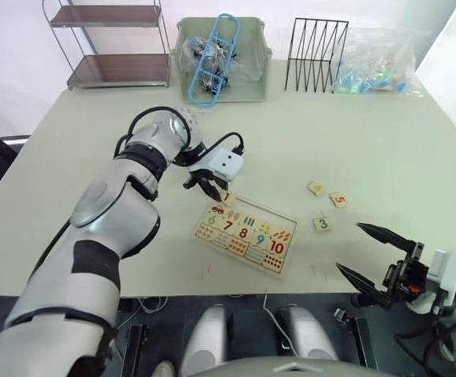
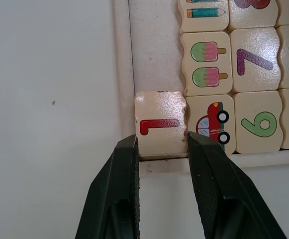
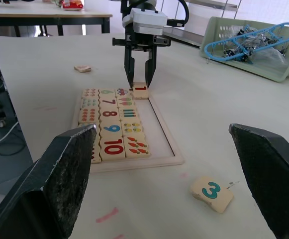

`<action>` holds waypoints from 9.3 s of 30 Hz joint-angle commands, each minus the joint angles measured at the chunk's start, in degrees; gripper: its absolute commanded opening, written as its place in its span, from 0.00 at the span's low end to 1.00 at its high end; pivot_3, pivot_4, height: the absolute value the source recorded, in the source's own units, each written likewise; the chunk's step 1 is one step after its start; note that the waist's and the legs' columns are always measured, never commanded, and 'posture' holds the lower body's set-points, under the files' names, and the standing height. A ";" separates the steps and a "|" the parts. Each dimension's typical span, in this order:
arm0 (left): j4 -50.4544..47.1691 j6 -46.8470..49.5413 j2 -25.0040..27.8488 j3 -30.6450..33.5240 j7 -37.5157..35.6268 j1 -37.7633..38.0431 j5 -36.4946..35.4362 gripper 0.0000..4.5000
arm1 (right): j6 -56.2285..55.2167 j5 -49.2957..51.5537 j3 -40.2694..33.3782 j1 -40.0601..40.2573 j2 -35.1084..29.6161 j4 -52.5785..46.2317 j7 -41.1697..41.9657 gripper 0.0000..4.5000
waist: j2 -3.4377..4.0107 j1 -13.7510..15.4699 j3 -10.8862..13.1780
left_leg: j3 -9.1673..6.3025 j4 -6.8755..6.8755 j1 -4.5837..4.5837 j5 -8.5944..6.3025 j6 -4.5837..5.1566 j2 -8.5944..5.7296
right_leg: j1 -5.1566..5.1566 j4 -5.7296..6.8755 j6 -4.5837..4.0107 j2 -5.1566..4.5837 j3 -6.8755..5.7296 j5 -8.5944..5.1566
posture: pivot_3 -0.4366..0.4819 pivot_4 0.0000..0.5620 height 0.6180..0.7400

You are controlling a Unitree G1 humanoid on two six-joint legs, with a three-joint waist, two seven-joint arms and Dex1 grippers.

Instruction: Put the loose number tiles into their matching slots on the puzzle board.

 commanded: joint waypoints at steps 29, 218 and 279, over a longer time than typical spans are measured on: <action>1.33 -0.69 -0.09 0.84 -1.70 -0.94 2.34 0.20 | -2.40 -0.17 0.59 1.33 -0.28 -1.57 -0.44 1.00 | 0.00 0.00 0.00 | -0.01 0.01 0.02 0.00 0.00 0.00 | 0.00 0.02 0.00 0.00 0.00 0.00 | 0.48 0.27 1.00; 1.01 4.51 4.39 31.75 -0.54 10.65 7.83 0.01 | -3.13 -0.69 1.60 2.14 -1.08 -0.54 -1.03 1.00 | 0.01 -0.01 -0.02 | -0.17 0.06 0.05 0.00 0.00 0.00 | 0.01 0.10 -0.02 0.02 0.00 0.03 | 0.48 0.27 1.00; -88.99 38.20 3.18 84.99 38.93 111.35 -34.59 0.99 | 4.74 2.31 -9.27 -3.90 -7.18 18.48 4.98 1.00 | 0.36 0.43 -0.34 | 0.10 -0.07 0.36 -0.01 -0.01 0.22 | 0.14 -0.07 -0.33 -0.33 0.10 -0.09 | 0.48 0.27 1.00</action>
